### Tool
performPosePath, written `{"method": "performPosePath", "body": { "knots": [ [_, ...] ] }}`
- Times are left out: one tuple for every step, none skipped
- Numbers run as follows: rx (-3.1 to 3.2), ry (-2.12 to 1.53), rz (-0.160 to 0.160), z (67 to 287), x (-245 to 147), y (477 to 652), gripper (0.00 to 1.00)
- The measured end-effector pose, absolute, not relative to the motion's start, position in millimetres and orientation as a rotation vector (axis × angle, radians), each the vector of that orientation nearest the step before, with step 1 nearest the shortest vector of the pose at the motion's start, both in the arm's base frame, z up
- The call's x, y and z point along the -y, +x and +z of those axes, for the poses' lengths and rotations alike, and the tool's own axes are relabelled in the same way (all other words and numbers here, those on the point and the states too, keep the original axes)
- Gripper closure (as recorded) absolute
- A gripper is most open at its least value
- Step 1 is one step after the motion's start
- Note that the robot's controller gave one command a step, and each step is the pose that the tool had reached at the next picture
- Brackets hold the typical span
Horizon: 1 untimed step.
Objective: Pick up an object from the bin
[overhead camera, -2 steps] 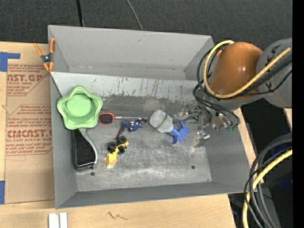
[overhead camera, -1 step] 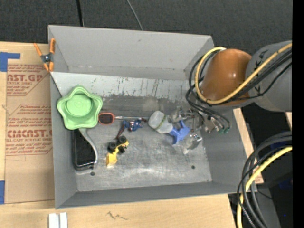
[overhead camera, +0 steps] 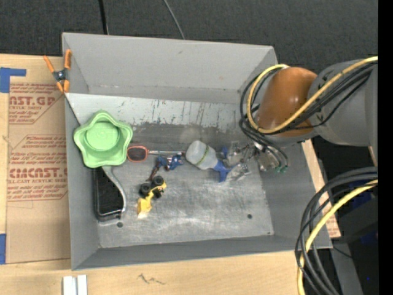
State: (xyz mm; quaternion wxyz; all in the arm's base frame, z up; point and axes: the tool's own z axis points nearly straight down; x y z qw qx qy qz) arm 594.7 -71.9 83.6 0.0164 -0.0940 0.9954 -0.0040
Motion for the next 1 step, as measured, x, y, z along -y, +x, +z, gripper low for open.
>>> {"method": "performPosePath", "body": {
  "knots": [
    [-3.095, -0.293, -0.013, 83.6, 71.9, 594.8, 1.0]
  ]
}}
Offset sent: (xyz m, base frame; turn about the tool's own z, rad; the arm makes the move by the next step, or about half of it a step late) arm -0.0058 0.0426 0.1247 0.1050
